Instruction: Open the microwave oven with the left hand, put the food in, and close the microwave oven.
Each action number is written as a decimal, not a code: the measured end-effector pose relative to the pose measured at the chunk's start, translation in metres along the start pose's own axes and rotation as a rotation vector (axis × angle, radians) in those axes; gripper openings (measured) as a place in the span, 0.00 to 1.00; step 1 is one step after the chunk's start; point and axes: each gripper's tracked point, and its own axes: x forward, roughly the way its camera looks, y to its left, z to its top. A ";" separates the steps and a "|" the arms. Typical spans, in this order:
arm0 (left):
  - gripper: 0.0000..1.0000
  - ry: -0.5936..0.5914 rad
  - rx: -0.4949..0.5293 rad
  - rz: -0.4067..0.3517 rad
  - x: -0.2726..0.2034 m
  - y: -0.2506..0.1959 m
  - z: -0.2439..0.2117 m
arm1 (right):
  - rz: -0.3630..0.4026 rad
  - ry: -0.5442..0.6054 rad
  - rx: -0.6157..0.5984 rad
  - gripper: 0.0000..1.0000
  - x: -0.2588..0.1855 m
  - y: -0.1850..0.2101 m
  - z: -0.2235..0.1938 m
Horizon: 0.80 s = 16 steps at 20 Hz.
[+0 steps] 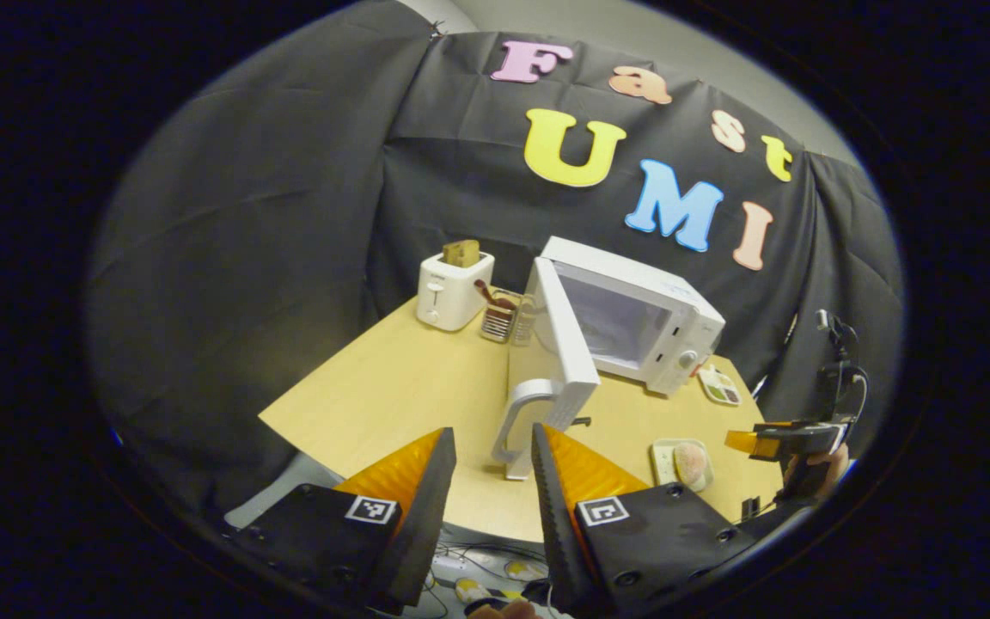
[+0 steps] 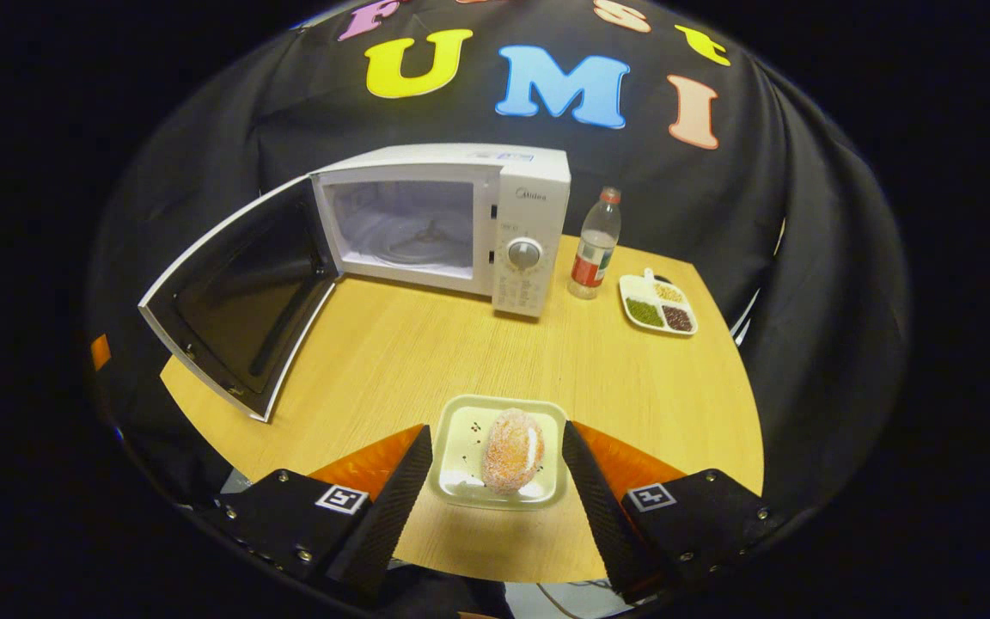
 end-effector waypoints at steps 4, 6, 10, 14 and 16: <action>0.59 0.030 -0.003 0.080 0.000 -0.007 0.005 | 0.023 0.101 0.052 0.92 0.050 -0.004 -0.028; 0.66 0.063 -0.001 0.109 0.002 -0.015 0.002 | 0.025 0.145 0.073 0.83 0.069 -0.007 -0.038; 0.69 0.082 0.003 0.155 -0.002 -0.032 0.006 | 0.044 0.183 0.089 0.81 0.097 -0.016 -0.051; 0.63 0.101 0.000 0.196 -0.009 -0.044 0.000 | 0.053 0.188 0.066 0.65 0.111 -0.021 -0.059; 0.62 0.104 -0.007 0.207 -0.013 -0.052 -0.006 | 0.073 0.195 0.059 0.65 0.106 -0.019 -0.059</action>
